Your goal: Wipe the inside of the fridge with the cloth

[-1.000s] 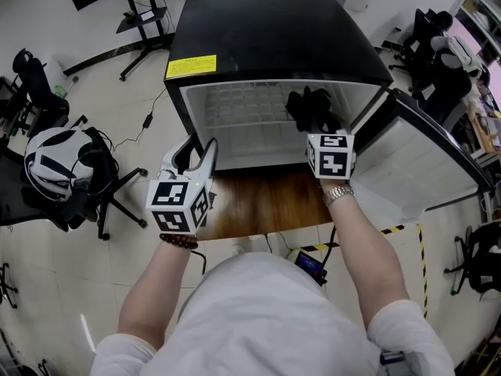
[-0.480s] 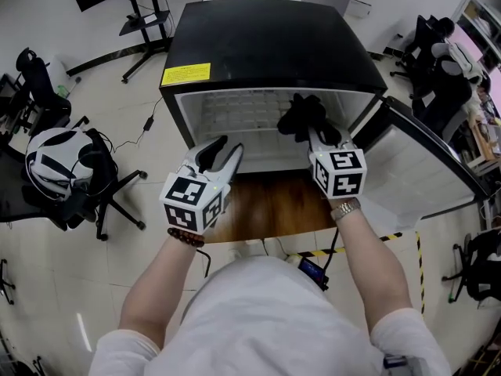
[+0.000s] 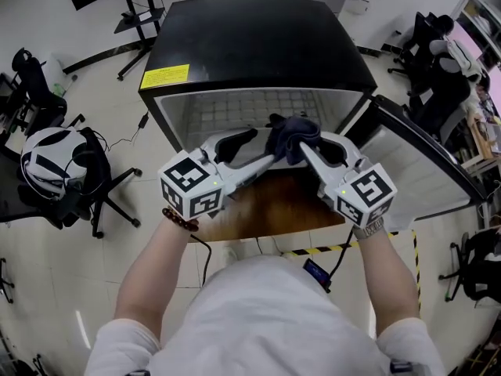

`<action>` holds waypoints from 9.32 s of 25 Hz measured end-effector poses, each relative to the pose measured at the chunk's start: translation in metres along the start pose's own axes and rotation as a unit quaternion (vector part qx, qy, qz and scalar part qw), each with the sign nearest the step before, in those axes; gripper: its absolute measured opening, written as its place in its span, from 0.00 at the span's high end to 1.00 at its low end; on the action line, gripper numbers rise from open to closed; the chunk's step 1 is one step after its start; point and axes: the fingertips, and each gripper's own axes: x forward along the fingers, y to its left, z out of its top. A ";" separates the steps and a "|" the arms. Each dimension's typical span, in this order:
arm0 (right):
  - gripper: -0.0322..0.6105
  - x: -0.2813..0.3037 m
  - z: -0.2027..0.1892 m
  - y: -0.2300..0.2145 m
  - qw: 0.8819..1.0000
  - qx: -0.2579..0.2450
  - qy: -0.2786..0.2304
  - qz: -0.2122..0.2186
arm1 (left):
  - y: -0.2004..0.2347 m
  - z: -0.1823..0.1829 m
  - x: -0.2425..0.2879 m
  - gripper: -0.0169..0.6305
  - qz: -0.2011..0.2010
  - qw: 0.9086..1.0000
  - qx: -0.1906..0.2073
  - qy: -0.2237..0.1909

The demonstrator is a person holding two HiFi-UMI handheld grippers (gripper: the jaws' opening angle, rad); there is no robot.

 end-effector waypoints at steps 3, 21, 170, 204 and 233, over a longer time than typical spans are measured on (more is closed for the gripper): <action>0.87 -0.009 0.012 0.027 0.997 -0.016 -0.008 0.071 | -0.020 0.005 0.003 0.55 -0.065 0.998 0.009 -0.001; 0.87 -0.042 0.014 0.067 0.975 -0.088 0.016 0.204 | -0.081 0.008 0.013 0.80 -0.166 0.986 0.027 0.011; 0.95 -0.047 -0.070 -0.007 0.992 0.052 0.087 -0.075 | -0.004 -0.013 0.102 0.87 0.077 0.995 0.069 -0.001; 0.75 0.023 -0.041 0.158 0.934 0.039 0.053 0.352 | -0.059 -0.068 -0.079 0.87 -0.103 0.992 -0.023 0.065; 0.86 0.158 -0.129 0.146 0.988 -0.041 0.093 0.116 | 0.121 -0.122 -0.166 0.72 0.354 0.931 -0.005 0.091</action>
